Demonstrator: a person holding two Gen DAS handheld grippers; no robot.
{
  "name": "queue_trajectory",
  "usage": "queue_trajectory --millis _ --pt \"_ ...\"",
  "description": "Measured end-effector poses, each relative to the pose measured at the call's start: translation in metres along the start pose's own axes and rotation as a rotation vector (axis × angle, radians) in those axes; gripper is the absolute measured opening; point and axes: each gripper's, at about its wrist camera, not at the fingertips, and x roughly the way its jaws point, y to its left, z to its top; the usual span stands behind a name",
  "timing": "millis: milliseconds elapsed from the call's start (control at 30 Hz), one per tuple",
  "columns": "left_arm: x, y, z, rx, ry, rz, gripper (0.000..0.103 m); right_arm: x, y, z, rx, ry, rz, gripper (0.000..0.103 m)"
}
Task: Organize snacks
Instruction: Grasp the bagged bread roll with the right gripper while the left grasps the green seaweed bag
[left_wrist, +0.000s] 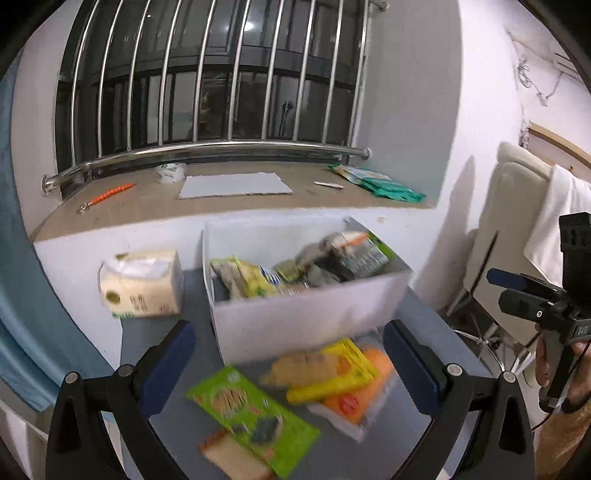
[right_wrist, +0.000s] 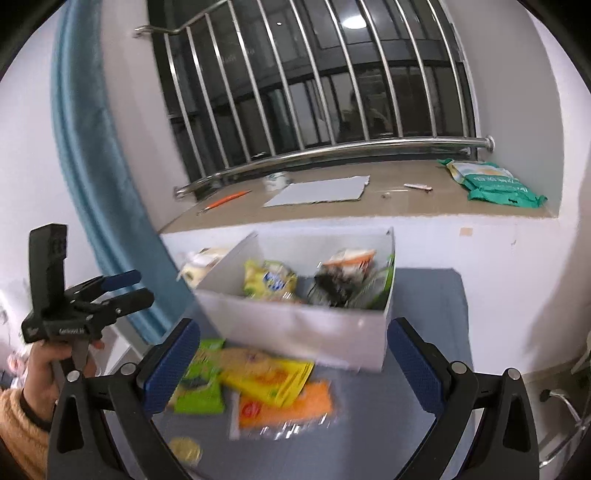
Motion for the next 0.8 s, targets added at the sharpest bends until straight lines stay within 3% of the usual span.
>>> queue_trajectory --millis 167,333,567,800 --pt "-0.022 -0.009 -0.05 -0.029 0.012 -0.017 0.103 -0.017 0.007 -0.051 0.015 0.01 -0.009 0.103" --pt "-0.03 -0.013 -0.086 -0.061 0.049 -0.018 0.103 -0.004 0.015 -0.086 0.009 0.071 -0.029 0.103" --pt "-0.04 -0.013 -0.114 -0.099 0.068 -0.026 0.103 0.018 0.046 -0.089 -0.132 0.095 -0.033 0.103" --pt "-0.045 -0.002 -0.126 -0.142 0.071 -0.025 0.103 0.076 0.083 -0.074 -0.371 0.15 -0.07 0.103"
